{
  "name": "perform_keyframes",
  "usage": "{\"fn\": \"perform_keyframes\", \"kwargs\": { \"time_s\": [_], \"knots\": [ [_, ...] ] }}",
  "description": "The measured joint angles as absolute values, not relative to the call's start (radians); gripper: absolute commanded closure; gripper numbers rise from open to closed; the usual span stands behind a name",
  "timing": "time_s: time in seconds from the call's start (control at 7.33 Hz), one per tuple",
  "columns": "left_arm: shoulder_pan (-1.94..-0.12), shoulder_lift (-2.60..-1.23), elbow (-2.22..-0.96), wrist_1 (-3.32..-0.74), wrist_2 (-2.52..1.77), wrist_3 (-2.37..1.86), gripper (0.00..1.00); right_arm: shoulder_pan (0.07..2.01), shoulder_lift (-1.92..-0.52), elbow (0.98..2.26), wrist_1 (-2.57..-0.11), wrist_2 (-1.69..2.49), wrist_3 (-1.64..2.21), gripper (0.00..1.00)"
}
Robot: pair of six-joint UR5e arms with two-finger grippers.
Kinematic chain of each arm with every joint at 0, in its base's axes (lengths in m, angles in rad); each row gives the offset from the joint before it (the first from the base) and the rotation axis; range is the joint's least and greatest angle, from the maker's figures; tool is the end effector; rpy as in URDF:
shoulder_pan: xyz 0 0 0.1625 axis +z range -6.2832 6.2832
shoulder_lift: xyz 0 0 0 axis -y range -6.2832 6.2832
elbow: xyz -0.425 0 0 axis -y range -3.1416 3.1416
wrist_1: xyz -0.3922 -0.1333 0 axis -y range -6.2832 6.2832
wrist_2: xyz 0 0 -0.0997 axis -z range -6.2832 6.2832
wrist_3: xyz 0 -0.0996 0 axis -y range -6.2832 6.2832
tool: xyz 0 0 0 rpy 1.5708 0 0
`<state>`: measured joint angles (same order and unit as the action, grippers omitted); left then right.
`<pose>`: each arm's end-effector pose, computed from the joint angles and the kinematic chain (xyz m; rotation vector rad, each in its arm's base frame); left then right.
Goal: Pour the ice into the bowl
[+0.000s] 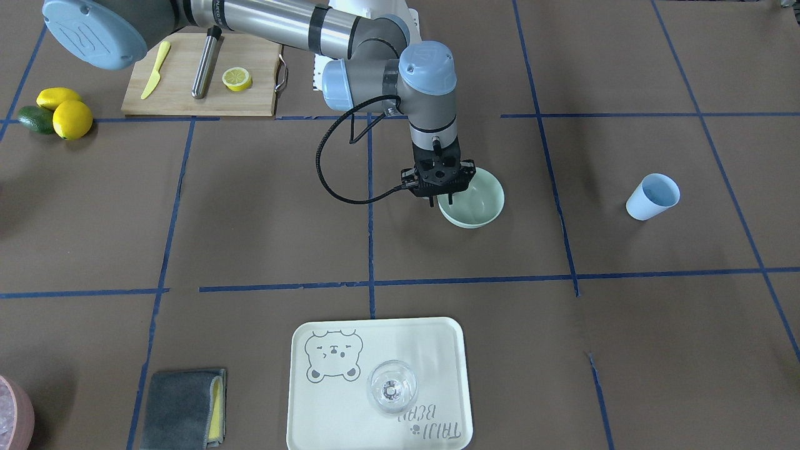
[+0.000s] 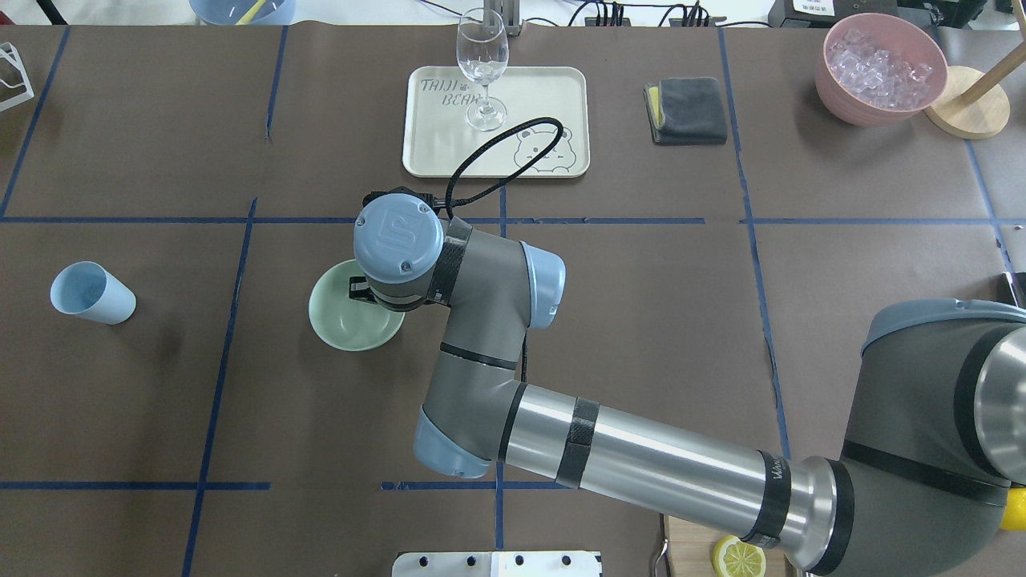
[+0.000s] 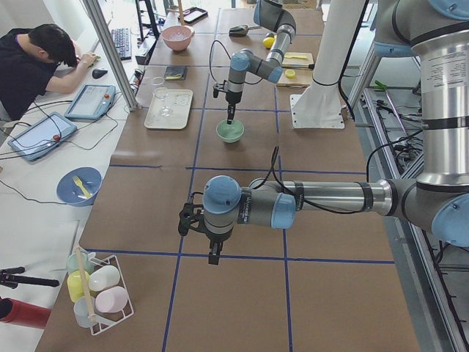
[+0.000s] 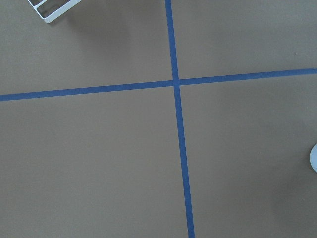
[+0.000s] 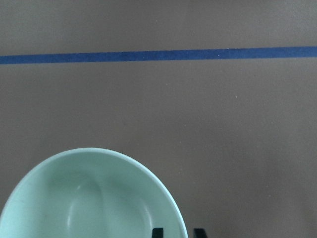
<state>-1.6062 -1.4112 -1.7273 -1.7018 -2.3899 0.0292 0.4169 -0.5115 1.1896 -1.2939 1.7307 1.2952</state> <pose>-0.0758 -0.4298 0.6381 0.1470 0.8136 0.0465 -0.6966 -0.4370 0.0999 0.1846 -0.9463 0.0538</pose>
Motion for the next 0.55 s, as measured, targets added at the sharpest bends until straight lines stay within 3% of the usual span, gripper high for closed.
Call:
{"fn": "perform_keyframes", "kwargs": {
  "time_s": [0.55],
  "knots": [
    [-1.604, -1.416, -1.741, -1.709, -2.388, 0.031, 0.00, 0.653, -0.631, 1.359, -1.412, 1.929, 1.055, 0.00]
  ]
}}
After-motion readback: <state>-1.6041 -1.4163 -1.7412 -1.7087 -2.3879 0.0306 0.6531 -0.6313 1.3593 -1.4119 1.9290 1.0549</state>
